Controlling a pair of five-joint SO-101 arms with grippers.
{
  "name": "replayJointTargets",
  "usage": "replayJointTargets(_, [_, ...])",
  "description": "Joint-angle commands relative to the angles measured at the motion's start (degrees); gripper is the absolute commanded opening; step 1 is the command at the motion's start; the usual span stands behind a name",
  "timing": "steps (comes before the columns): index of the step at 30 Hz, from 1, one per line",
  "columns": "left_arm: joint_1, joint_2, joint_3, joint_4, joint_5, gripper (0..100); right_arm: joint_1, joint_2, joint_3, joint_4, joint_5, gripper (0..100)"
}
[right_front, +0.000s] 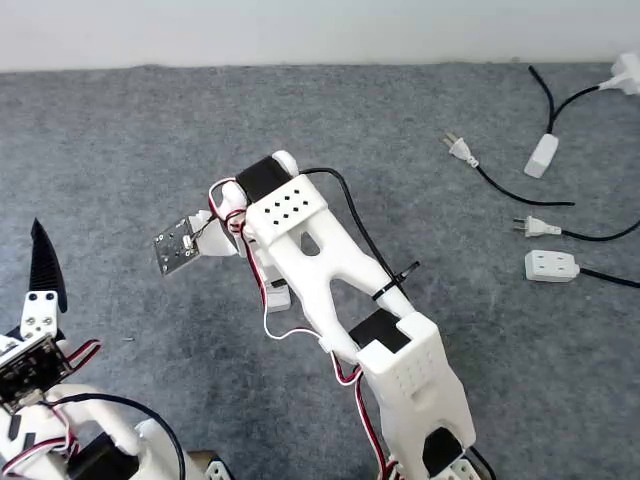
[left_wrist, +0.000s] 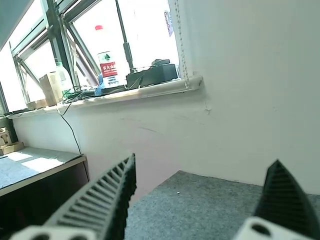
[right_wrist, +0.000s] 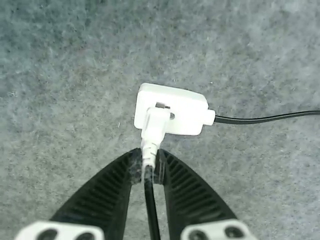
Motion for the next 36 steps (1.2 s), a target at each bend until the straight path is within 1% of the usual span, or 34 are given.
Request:
replayJointTargets(1, [0.18, -0.7, -0.66, 0.26, 0.79, 40, 1.1, 0.13, -2.99, 2.07, 0.53, 0.8])
replayJointTargets(14, [0.18, -0.7, -0.48, 0.18, 0.79, 40, 3.74, 0.04, -2.99, 2.07, 0.7, 0.8])
replayJointTargets(28, [0.18, -0.7, -0.48, 0.18, 0.79, 40, 1.54, -3.56, -2.99, 2.15, 0.53, 0.8])
replayJointTargets(32, [2.29, -0.7, 0.31, 0.26, 0.79, 40, 1.63, -4.35, -2.99, 2.51, 0.53, 0.8])
replayJointTargets(36, [2.64, -0.7, 0.66, 0.26, 0.79, 40, 1.71, -5.14, -2.73, 2.59, 0.44, 0.8])
